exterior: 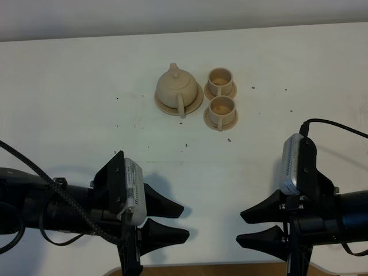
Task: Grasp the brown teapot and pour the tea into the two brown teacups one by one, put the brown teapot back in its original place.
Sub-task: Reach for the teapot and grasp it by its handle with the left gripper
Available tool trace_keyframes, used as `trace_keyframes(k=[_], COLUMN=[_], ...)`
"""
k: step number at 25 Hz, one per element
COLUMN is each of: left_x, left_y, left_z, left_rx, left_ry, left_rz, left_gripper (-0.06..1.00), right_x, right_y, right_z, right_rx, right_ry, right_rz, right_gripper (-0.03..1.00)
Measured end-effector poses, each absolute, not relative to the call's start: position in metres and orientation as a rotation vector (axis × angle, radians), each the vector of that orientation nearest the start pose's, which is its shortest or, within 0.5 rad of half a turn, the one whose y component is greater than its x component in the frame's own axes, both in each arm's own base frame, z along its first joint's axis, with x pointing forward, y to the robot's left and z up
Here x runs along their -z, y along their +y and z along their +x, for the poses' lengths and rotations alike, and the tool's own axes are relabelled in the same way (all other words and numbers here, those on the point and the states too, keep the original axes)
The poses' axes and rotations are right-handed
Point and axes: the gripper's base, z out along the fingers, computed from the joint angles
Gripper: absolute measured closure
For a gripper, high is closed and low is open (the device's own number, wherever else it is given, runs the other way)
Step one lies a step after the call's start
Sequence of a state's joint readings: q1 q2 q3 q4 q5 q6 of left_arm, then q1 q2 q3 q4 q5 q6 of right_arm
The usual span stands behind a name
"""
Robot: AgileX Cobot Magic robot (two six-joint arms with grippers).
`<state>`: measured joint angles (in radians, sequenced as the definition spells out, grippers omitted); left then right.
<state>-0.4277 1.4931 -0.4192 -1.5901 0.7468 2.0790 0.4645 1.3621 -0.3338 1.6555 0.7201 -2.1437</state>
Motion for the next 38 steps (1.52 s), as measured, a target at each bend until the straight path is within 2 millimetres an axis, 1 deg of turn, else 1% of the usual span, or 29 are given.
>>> trace_keyframes(k=[9, 14, 16, 19, 21, 23, 27, 31, 34, 37, 38], left_x=[-0.156, -0.155, -0.156, -0.162, -0.172, -0.186, -0.212, -0.230, -0.246, -0.259, -0.263], left_y=[-0.144, -0.144, -0.143, -0.138, -0.133, -0.127, -0.118, -0.115, -0.112, -0.107, -0.105], left_z=[0.166, 0.167, 0.172, 0.184, 0.193, 0.203, 0.221, 0.234, 0.243, 0.248, 0.249], left_rx=[0.915, 0.920, 0.891, 0.818, 0.786, 0.779, 0.765, 0.702, 0.636, 0.553, 0.518], left_ry=[2.010, 2.045, 2.082, 2.138, 2.165, 2.185, 2.251, 2.356, 2.448, 2.537, 2.555], left_rz=[1.302, 1.267, 1.225, 1.120, 1.030, 0.930, 0.772, 0.717, 0.656, 0.609, 0.603], left_gripper=[0.51, 0.51, 0.51, 0.51, 0.51, 0.51, 0.51, 0.51, 0.51, 0.51, 0.51], right_x=[-0.165, -0.166, -0.165, -0.163, -0.164, -0.168, -0.185, -0.206, -0.226, -0.244, -0.250], right_y=[0.138, 0.138, 0.137, 0.133, 0.131, 0.130, 0.134, 0.142, 0.150, 0.152, 0.152], right_z=[0.142, 0.143, 0.146, 0.155, 0.164, 0.173, 0.193, 0.208, 0.215, 0.218, 0.219], right_rx=[-0.867, -0.886, -0.861, -0.756, -0.674, -0.627, -0.596, -0.636, -0.684, -0.665, -0.655], right_ry=[1.924, 1.960, 1.984, 2.051, 2.102, 2.131, 2.157, 2.165, 2.193, 2.290, 2.339], right_rz=[-1.314, -1.264, -1.227, -1.147, -1.082, -1.017, -0.870, -0.814, -0.860, -0.960, -0.952], right_gripper=[0.56, 0.56, 0.56, 0.56, 0.56, 0.56, 0.56, 0.56, 0.56, 0.56, 0.56])
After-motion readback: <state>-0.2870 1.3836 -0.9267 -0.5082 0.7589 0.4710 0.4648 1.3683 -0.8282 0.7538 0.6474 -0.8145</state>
